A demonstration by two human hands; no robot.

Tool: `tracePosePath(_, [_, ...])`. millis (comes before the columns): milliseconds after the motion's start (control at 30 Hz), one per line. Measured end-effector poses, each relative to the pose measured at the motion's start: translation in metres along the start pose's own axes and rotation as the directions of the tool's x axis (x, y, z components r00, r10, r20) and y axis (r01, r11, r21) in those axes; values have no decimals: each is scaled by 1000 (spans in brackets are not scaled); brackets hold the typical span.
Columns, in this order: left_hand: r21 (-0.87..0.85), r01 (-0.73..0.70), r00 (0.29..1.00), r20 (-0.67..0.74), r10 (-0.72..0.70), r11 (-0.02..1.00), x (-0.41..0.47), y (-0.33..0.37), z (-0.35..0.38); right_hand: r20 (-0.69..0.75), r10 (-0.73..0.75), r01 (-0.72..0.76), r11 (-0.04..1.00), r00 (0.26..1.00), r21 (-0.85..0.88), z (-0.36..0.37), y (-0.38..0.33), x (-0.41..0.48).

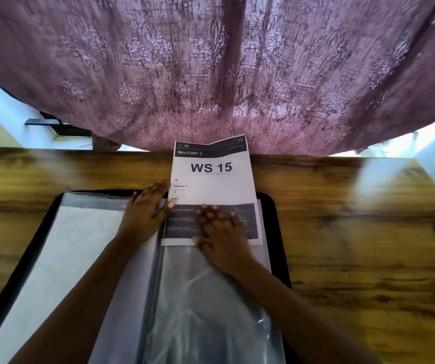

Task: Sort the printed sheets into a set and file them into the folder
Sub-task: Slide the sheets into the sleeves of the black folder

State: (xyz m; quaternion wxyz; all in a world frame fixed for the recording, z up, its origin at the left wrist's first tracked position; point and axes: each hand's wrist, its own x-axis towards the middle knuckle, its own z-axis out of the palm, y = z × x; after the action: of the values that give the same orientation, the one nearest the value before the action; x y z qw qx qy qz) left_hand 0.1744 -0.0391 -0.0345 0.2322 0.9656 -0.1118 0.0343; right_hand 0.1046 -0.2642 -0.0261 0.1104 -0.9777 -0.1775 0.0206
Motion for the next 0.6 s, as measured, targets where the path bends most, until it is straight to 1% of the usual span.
tracePosePath(67, [32, 7, 1000, 16, -7, 999, 1, 1, 1, -74, 142, -144, 989, 987, -19, 1, 39, -18])
tracePosePath(133, [90, 2, 999, 40, -6, 996, 2, 2, 3, -78, 287, -289, 957, 955, -17, -3, 70, -35])
tracePosePath(200, [113, 15, 999, 50, -21, 993, 2, 3, 3, -116, 413, -422, 904, 903, -65, -8, 78, -37])
tracePosePath(233, [115, 19, 998, 51, -25, 993, 2, 3, 3, -166, 444, -464, 879, 880, -110, -12, 69, -32])
tracePosePath(267, [114, 22, 998, 52, -28, 993, 3, 2, 4, -238, 440, -476, 871, 866, -123, -16, 54, -22])
tracePosePath(300, [113, 24, 998, 52, -30, 993, 3, 2, 4, -278, 391, -430, 897, 877, -96, -19, 33, -11])
tracePosePath(333, [112, 27, 998, 47, -33, 993, 4, 2, 4, -286, 296, -325, 944, 911, -59, -19, 12, 0])
tracePosePath(367, [110, 32, 999, 39, -37, 993, 4, 1, 5, -208, 200, -208, 978, 957, -19, -15, -10, 9])
tracePosePath(400, [108, 40, 999, 27, -43, 993, 4, 2, 4, -111, 132, -132, 991, 985, 10, -7, -27, 14])
tracePosePath(433, [105, 51, 998, 19, -53, 993, 4, 2, 4, -36, 113, -112, 994, 993, 18, -3, -37, 15])
tracePosePath(467, [101, 61, 998, 17, -63, 993, 4, 3, 4, -14, 122, -122, 992, 992, 10, 4, -34, 12])
tracePosePath(600, [91, 72, 997, 17, -74, 993, 4, 5, 3, -83, 246, -245, 969, 966, 26, 7, 13, -1])
